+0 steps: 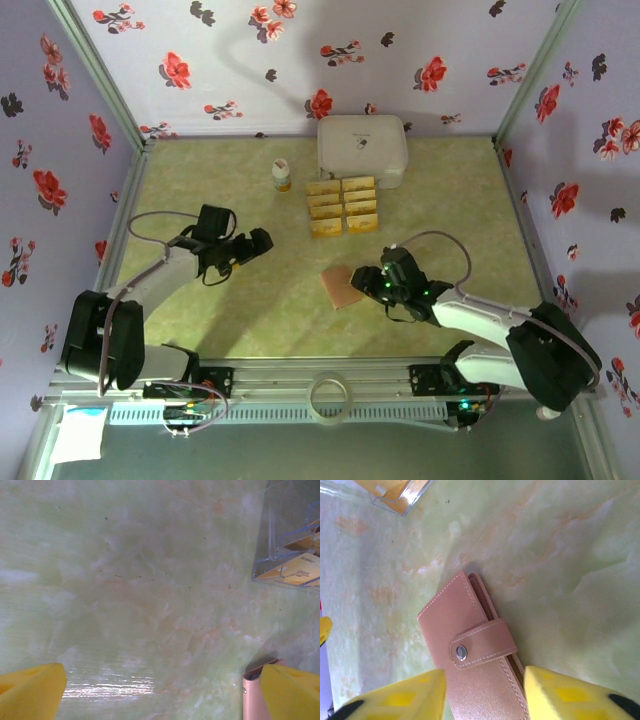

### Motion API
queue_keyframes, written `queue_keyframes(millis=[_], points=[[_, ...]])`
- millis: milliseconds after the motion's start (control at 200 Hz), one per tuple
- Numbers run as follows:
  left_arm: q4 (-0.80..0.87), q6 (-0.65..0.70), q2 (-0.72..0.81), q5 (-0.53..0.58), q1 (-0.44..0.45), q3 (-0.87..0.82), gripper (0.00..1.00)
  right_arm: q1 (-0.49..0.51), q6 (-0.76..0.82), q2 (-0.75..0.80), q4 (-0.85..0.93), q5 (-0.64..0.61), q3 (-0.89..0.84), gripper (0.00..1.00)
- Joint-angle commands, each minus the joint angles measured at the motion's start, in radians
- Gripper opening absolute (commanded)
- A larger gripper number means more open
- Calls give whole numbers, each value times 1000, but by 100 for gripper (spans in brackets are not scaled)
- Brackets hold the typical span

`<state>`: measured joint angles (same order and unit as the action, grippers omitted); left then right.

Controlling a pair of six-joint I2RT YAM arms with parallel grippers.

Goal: Put the credit cards into the card holder

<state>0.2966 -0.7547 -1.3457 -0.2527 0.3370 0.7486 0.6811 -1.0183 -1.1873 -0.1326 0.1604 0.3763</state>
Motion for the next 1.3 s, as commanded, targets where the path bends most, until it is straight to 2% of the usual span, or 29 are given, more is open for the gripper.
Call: queue_keyframes(millis=[0,335,985,1295], points=[[-20,-7,6,-26,12,2,100,6,-32,31,29,-13,-37,50],[-21,-11,-3,-24,31,17,100,6,-64,-29,-63,35,-53,51],[-15,-12,-8,-17,43,24,100,5,-93,-96,-170,78,-58,46],[-16,-15,2,-11,44,15,100,6,-121,-144,-252,91,-77,33]])
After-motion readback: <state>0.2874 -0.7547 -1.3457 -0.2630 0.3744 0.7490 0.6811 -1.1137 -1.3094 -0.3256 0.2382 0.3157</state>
